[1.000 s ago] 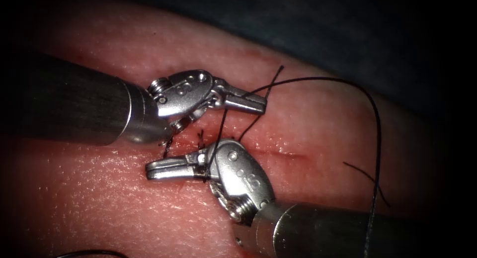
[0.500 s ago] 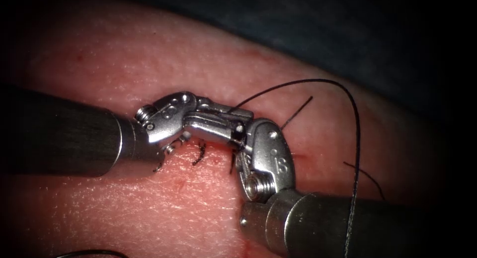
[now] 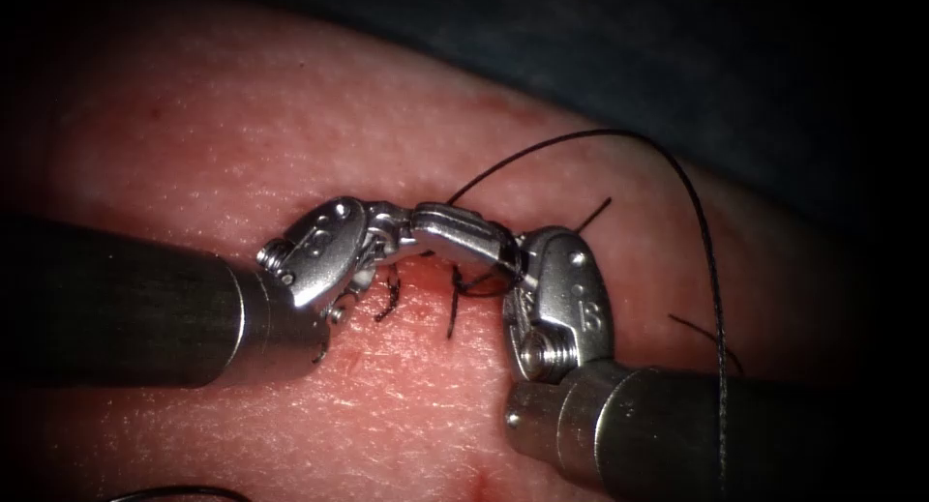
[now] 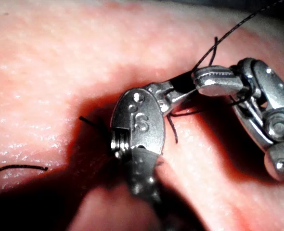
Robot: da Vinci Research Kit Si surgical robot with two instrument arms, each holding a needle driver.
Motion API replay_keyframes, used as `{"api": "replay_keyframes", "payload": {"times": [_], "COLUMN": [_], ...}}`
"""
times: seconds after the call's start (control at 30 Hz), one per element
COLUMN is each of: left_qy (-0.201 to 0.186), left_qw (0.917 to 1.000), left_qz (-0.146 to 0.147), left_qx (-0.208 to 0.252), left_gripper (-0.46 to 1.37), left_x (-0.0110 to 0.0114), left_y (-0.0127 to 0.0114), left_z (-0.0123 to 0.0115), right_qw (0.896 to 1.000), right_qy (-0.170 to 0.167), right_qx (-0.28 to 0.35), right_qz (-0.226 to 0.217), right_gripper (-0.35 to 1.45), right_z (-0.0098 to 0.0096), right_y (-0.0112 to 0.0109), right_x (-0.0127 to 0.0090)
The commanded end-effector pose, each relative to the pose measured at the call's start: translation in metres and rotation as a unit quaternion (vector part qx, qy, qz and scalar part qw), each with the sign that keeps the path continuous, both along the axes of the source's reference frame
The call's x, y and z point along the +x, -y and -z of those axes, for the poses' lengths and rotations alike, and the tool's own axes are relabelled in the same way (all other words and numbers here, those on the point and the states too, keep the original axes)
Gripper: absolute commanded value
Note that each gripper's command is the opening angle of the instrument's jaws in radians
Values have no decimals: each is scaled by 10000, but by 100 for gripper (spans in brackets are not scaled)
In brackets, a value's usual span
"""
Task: Wound Closure
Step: Wrap the suture a single time counter clockwise around the right gripper.
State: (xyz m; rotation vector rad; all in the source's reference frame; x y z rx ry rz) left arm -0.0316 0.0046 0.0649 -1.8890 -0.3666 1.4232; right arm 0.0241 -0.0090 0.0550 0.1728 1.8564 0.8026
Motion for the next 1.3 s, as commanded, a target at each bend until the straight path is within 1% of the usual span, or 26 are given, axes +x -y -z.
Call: {"api": "replay_keyframes", "payload": {"times": [0.03,0.13,0.23,0.4,0.57,0.7,0.83,0.87,0.97,1.07,1.23,1.3], "left_qy": [38,29,57,257,216,110,29,-9,-50,-42,-49,-97], "left_qw": [9999,9996,9994,9977,9972,9967,9960,9960,9963,9962,9962,9964], "left_qz": [120,258,330,625,716,784,749,692,558,528,494,456], "left_qx": [-18,-52,-78,-43,-39,-170,-493,-559,-648,-696,-718,-710], "left_gripper": [-35,-35,-35,-35,-35,-35,-35,-35,-35,-35,-35,-35], "left_x": [0,0,1,6,5,2,-4,-6,-16,-19,-18,-18], "left_y": [4,13,18,18,17,22,31,35,43,45,50,50], "left_z": [0,-1,-3,-1,1,1,5,7,11,11,8,7], "right_qw": [10000,10000,9999,9991,9982,9974,9939,9925,9912,9899,9820,9742], "right_qy": [2,9,63,231,434,407,343,306,248,206,107,-17], "right_qx": [0,-3,44,165,233,426,861,994,1125,1232,1661,2039], "right_qz": [11,14,-94,-326,-353,-415,-597,-637,-654,-665,-890,-969], "right_gripper": [-35,-35,-35,-35,-35,-35,-35,-35,-35,-35,-35,-35], "right_z": [0,0,-1,-5,-9,-11,-10,-9,-4,-3,-2,-1], "right_y": [1,0,-2,-2,1,4,3,2,2,1,1,1], "right_x": [-1,-3,-7,-24,-32,-32,-31,-30,-28,-29,-34,-33]}}
